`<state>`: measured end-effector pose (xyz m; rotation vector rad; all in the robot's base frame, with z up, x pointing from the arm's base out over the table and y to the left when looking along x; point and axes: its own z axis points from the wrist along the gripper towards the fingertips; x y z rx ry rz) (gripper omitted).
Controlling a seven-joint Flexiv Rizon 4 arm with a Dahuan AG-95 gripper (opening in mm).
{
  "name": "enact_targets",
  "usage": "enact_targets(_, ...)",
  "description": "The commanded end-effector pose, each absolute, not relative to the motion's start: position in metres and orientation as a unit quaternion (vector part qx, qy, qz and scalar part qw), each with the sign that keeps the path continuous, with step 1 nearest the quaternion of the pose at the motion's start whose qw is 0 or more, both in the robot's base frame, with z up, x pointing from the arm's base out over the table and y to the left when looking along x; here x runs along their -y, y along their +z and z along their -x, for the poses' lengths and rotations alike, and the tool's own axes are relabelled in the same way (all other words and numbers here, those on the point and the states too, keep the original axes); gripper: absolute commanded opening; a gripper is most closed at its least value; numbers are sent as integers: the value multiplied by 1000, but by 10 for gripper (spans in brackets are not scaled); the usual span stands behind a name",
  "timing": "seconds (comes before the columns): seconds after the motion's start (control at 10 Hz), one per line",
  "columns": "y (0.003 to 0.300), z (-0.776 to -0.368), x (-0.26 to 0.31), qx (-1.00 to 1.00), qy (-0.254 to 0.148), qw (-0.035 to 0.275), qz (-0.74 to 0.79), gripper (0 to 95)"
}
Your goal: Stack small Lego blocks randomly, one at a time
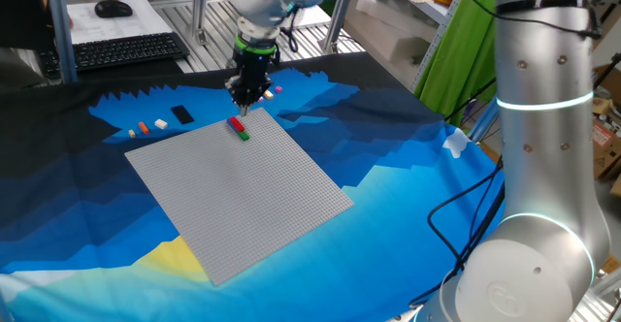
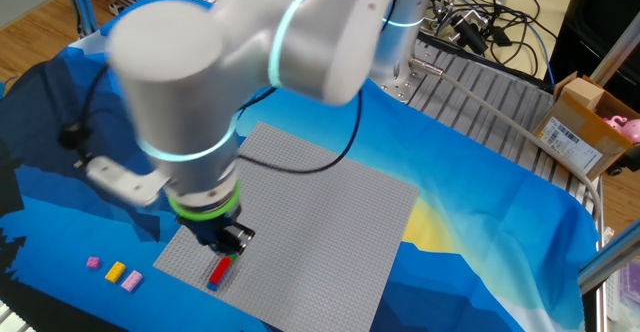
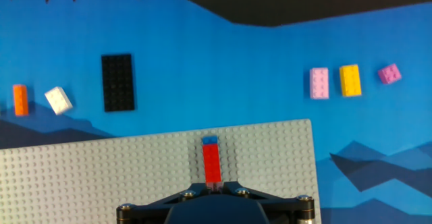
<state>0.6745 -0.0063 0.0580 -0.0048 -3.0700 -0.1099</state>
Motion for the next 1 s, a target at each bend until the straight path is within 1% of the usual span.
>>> enact_targets(0.1,60,-666,7,999,-33,34,24,0)
enact_targets(0.6,69,-643,-5,997,-25,40,61,0)
enact_targets(0.8,71,-639,-6,996,-32,49,74,0)
enact_targets(1.0,72,-638,-7,996,-28,50,67,0)
